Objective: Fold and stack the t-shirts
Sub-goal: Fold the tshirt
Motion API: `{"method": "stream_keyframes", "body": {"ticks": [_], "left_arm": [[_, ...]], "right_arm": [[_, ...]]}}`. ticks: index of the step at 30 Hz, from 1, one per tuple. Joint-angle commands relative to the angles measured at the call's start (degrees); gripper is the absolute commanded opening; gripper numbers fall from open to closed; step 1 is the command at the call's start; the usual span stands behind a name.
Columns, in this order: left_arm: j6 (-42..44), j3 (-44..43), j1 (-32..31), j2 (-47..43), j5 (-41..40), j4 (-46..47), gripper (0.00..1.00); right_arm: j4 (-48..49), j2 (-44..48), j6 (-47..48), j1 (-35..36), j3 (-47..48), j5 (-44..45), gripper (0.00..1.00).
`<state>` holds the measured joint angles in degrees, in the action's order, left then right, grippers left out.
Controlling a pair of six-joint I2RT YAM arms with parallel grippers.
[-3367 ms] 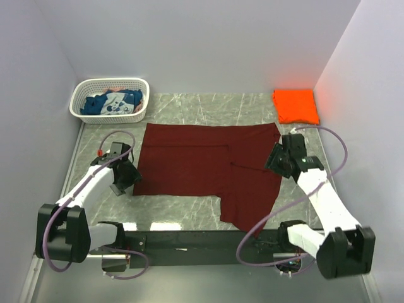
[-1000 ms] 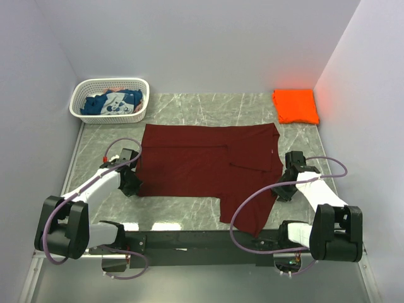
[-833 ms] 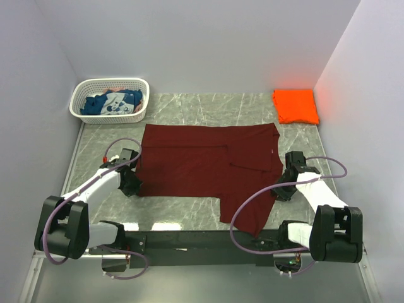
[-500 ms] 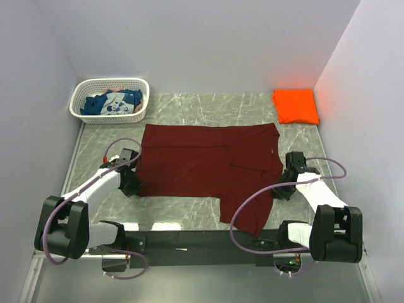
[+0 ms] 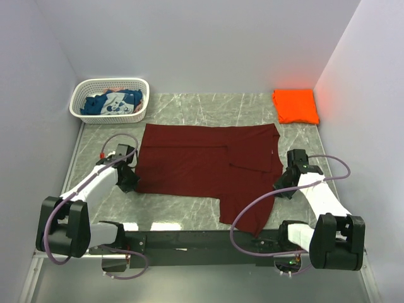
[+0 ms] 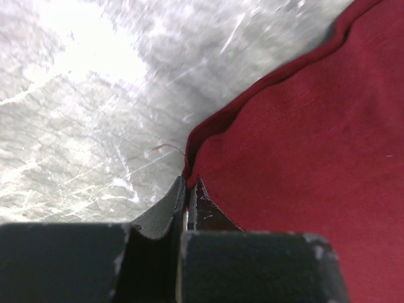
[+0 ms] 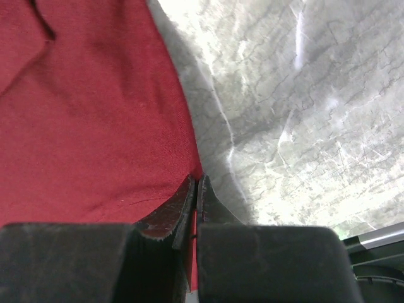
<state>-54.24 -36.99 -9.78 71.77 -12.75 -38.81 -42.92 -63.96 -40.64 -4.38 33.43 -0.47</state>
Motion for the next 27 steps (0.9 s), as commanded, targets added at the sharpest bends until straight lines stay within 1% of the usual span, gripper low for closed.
{"method": "stream_keyframes", "body": {"ticks": [1, 7, 14, 18, 21, 27], "left_arm": [[2.99, -3.95, 0.82, -0.4, 0.36, -1.71, 0.01], [4.84, -8.7, 1.34, 0.3, 1.33, -4.08, 0.01], [7.3, -14.59, 1.34, 5.04, 2.12, -5.23, 0.01], [8.62, -18.46, 1.34, 8.64, 2.12, -5.23, 0.01], [9.41, -23.02, 1.34, 11.98, 0.98, -5.4, 0.01], [10.56, -28.13, 1.87, 17.26, -0.16, -5.67, 0.01]], "right_arm": [[-2.26, 0.33, 1.26, -0.28, 2.95, 0.56, 0.0], [-3.66, -1.07, 3.55, -0.19, 6.64, 0.56, 0.0], [-4.63, -4.41, 6.01, -0.28, 13.14, -0.58, 0.0], [-4.28, -8.27, 6.98, -0.28, 16.13, -1.02, 0.0], [-3.67, -11.17, 7.51, -0.36, 18.42, -1.99, 0.0], [-3.4, -17.24, 8.56, -0.54, 24.75, -1.73, 0.0]]}}
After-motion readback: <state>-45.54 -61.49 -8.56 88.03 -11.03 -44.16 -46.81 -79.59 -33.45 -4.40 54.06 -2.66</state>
